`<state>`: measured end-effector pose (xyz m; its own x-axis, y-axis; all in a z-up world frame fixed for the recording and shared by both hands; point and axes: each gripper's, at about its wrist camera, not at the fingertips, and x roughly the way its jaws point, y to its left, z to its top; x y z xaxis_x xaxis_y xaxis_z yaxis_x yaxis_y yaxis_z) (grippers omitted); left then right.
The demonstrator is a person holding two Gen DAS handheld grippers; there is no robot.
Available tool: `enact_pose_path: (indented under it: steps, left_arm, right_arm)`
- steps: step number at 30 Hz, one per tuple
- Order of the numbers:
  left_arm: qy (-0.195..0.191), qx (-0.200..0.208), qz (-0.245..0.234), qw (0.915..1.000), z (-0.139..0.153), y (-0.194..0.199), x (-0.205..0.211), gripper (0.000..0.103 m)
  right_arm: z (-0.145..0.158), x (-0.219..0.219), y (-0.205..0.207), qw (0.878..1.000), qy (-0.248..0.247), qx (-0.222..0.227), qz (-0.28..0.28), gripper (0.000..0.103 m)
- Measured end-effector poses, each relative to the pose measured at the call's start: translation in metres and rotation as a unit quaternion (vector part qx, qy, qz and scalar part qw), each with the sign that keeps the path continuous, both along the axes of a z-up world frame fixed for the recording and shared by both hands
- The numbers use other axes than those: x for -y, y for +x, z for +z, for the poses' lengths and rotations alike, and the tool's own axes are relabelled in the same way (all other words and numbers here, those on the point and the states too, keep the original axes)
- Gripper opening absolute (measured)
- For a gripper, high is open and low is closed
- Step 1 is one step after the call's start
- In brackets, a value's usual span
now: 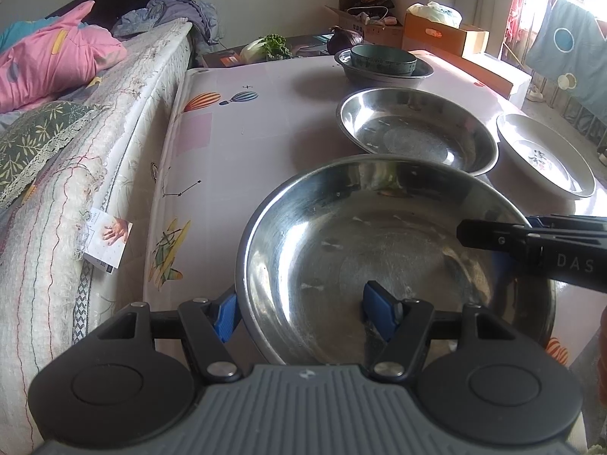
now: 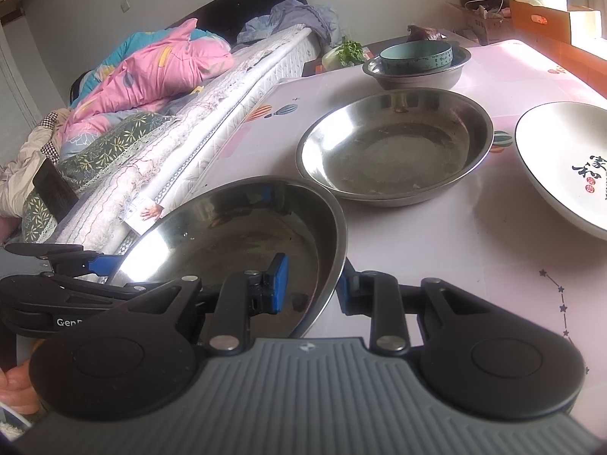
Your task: Organize plates and bowls
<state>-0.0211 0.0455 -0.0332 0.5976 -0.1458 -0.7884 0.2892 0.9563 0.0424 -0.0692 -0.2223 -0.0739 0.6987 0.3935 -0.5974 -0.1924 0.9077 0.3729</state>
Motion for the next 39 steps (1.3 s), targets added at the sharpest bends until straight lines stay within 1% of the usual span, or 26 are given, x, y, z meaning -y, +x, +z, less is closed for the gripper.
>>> enact_pose_path:
  steps: [8, 22, 31, 39]
  left_arm:
    - [0.0, 0.015, -0.014, 0.9998, 0.009, 0.006, 0.009, 0.068]
    - [0.002, 0.045, -0.048, 0.9978, 0.026, 0.019, 0.039, 0.068]
    - [-0.001, 0.05, -0.064, 0.9967, 0.027, 0.029, 0.058, 0.068]
    - [-0.008, 0.06, -0.071, 0.9956, 0.032, 0.042, 0.069, 0.068]
  right_arm:
    - [0.009, 0.009, 0.001, 1.0, 0.004, 0.008, -0.014, 0.027]
    - [0.021, 0.038, 0.002, 0.998, 0.013, 0.026, -0.049, 0.027]
    - [0.022, 0.058, 0.007, 0.997, 0.018, 0.031, -0.072, 0.027]
    - [0.023, 0.069, 0.016, 0.996, 0.02, 0.031, -0.081, 0.027]
